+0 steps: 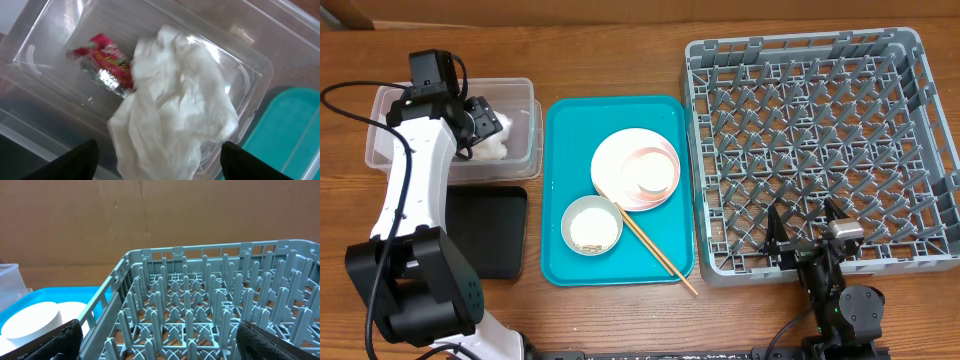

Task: Sort waste into correct bins and load items into the dishwasher
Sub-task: 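Lift the tissue with the left gripper and drop it into the clear bin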

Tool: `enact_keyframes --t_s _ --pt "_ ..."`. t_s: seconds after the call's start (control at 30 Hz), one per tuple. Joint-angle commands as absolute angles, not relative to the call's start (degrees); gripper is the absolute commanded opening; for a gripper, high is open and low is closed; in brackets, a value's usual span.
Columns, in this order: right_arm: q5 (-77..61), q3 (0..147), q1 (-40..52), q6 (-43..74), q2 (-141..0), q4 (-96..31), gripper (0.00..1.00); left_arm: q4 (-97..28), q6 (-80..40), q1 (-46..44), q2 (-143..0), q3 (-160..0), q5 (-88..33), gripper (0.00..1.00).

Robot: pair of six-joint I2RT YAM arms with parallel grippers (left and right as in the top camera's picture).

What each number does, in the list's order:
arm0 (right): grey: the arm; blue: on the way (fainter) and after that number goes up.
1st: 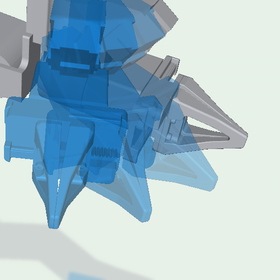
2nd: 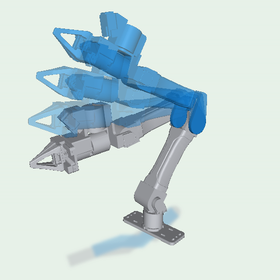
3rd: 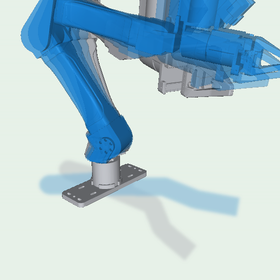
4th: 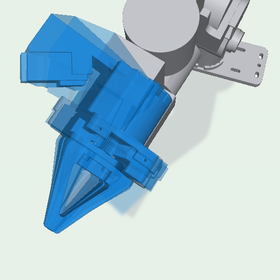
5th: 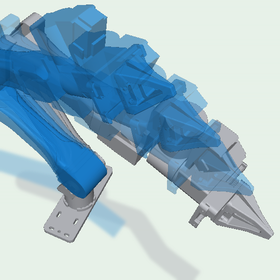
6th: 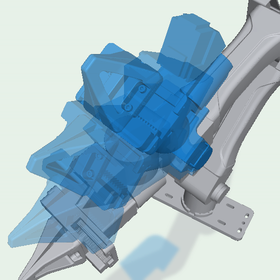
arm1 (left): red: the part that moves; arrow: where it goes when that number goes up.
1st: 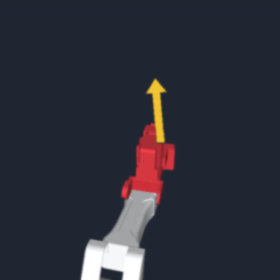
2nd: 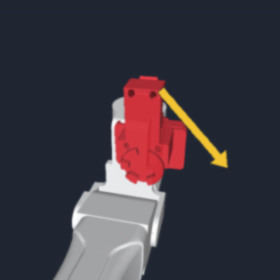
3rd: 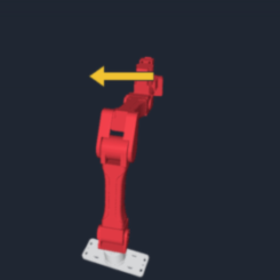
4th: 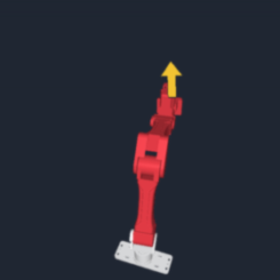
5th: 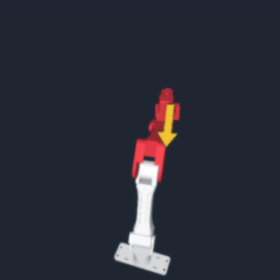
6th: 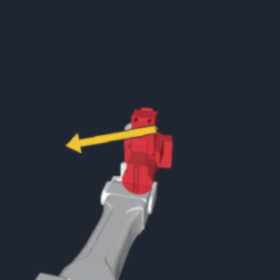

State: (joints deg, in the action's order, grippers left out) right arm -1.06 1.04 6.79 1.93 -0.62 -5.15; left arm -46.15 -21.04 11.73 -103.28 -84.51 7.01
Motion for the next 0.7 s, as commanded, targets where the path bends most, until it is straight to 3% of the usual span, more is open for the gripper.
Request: enact_keyframes --t_s 0.0,0.1,0.13,0.17,0.23,0.4,0.67 --pt "-0.67 0.45 7.07 2.44 -0.16 -4.82 1.0 -45.84 -20.56 11.64 -102.8 -84.62 5.19 0.81" --pt "-0.67 0.45 7.07 2.44 -0.16 -4.82 1.0 -47.92 -19.88 11.55 -98.98 -84.64 -4.23 0.77" --pt "-0.67 0.45 7.07 2.44 -0.16 -4.82 1.0 -53.3 -19.27 11.46 -95.02 -84.64 -18.26 0.65" --pt "-0.67 0.45 7.07 2.44 -0.16 -4.82 1.0 -55.4 -19.27 11.29 -94.13 -84.64 -21.91 0.5" --pt "-0.67 0.45 7.07 2.44 -0.16 -4.82 1.0 -61.23 -18.87 10.52 -92.79 -84.62 -27.0 0.04" --pt "-0.67 0.45 7.07 2.44 -0.16 -4.82 1.0 -75.16 -10.44 3.18 -92.66 -81.91 -24.86 0.04" --pt "-0.67 0.45 7.07 2.44 -0.16 -4.82 1.0 -66.87 -12.75 -14.57 -92.68 -64.77 -24.47 0.05"
